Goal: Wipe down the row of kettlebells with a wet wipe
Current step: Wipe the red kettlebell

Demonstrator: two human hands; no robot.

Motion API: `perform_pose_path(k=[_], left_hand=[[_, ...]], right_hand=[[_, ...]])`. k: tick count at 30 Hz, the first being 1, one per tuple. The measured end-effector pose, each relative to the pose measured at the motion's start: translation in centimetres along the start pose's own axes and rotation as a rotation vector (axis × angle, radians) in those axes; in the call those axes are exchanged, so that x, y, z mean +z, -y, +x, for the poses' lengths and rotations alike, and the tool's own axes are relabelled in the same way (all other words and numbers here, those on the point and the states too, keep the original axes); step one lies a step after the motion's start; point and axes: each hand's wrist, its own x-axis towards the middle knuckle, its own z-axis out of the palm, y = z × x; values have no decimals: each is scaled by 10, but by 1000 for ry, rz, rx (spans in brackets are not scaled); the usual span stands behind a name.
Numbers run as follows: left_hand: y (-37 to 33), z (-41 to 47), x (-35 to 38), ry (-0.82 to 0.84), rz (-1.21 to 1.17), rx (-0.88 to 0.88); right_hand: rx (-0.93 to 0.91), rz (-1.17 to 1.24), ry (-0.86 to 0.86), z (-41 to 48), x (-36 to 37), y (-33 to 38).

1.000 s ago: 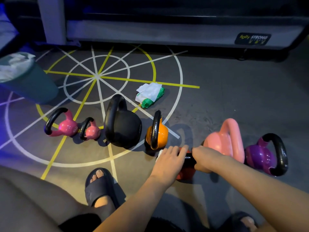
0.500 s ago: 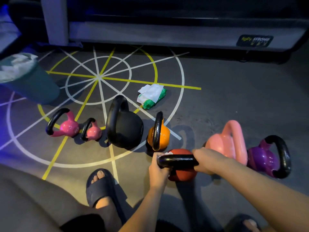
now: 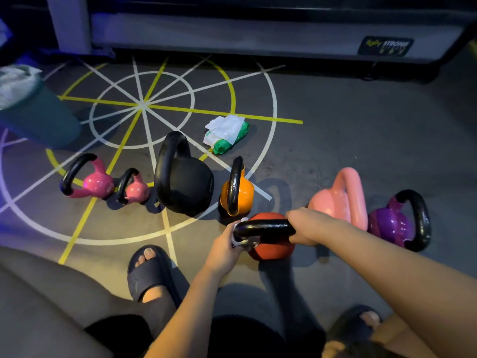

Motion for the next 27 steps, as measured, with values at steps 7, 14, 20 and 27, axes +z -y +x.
perform_pose_path(k=[7, 14, 20, 27], left_hand=[[-15, -15, 34, -343, -285, -72], [-36, -22, 43, -509, -192, -20], [-30, -11, 33, -417, 10, 119], [-11, -1, 39, -254, -297, 31]], right_hand=[[-38, 30, -44, -1, 7, -8], [-77, 57, -46, 0, 7, -11], [-102, 76, -37, 2, 7, -13], [-87, 96, -39, 1, 9, -12]])
